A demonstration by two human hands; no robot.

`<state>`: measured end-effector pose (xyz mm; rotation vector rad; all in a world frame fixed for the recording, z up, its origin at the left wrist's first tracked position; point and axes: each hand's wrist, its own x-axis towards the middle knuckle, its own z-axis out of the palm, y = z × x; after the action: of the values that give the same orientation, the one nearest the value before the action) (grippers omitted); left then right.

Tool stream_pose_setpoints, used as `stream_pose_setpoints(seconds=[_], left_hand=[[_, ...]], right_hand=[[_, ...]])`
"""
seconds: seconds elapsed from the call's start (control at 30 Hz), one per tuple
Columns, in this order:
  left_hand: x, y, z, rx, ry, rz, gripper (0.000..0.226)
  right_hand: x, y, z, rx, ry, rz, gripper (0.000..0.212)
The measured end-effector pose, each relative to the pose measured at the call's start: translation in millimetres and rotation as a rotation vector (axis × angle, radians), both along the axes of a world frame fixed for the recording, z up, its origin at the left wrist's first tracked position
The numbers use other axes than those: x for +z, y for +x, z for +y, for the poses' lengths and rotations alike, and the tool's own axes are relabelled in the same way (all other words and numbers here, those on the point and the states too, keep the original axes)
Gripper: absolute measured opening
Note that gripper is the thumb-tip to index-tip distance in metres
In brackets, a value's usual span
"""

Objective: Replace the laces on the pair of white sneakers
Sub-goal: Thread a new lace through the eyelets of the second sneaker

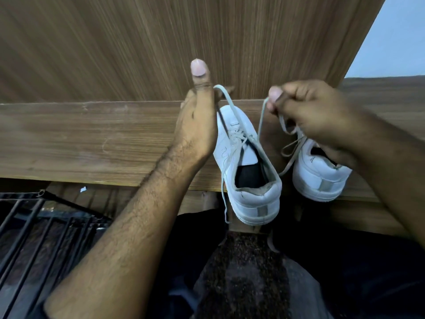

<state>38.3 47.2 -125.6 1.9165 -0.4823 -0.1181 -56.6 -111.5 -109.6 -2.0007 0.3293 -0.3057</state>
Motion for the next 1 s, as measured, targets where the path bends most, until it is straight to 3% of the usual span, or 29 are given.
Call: stream_pose_setpoints(seconds=[0.1,0.17,0.2,0.23,0.3,0.37,0.43,0.5,0.6,0.7,0.77,0.9,0.97,1.0], left_hand=[[-2,-3,-3,-0.086,0.089,-0.004,0.099],[-5,-3,-4,-0.124,0.157,-0.001,0.105],[-7,-3,-3,-0.159,0.182,-0.009,0.106],[-7,-4,-2,-0.198,0.211,-0.022,0.103],[-6,-5,2,-0.318,0.264,-0.03,0.095],[-4,-7,6,-0.41,0.31,-0.075,0.094],[-2,-7,8,-0.416,0.308,-0.129,0.095],[-3,-5,8,-0.398,0.304,-0.198,0.091],[-2,-1,9,-0.383,0.348,-0.296,0.097],[-1,0,9,-0.387,0.341,-0.325,0.091],[0,-1,8,-0.377,0.301,-0.3,0.079],[1,-1,8,-0.315,0.251,-0.27,0.059],[-1,2,10,-0.285,0.266,-0.262,0.052],[-2,3,10,-0.267,0.292,-0.243,0.047]], right_hand=[[9,3,-1,-0.017,0.524,-0.268,0.032],[11,2,-1,-0.008,0.673,-0.308,0.03],[12,2,0,-0.024,0.642,-0.3,0.03],[10,2,-1,-0.064,0.516,-0.273,0.03],[4,2,-5,-0.136,0.022,-0.156,0.028],[-5,1,-11,-0.081,-0.446,0.094,0.024],[-12,-2,-12,0.095,-0.622,0.418,0.024],[-16,-1,-10,0.236,-0.691,0.523,0.022],[-8,-1,-7,0.143,-0.584,0.369,0.016],[-9,1,-7,0.035,-0.338,0.162,0.016],[-7,2,-4,-0.003,-0.116,0.011,0.018],[3,4,-2,0.05,0.525,-0.236,0.022],[3,5,0,0.042,0.571,-0.222,0.023],[1,4,0,0.022,0.478,-0.183,0.022]])
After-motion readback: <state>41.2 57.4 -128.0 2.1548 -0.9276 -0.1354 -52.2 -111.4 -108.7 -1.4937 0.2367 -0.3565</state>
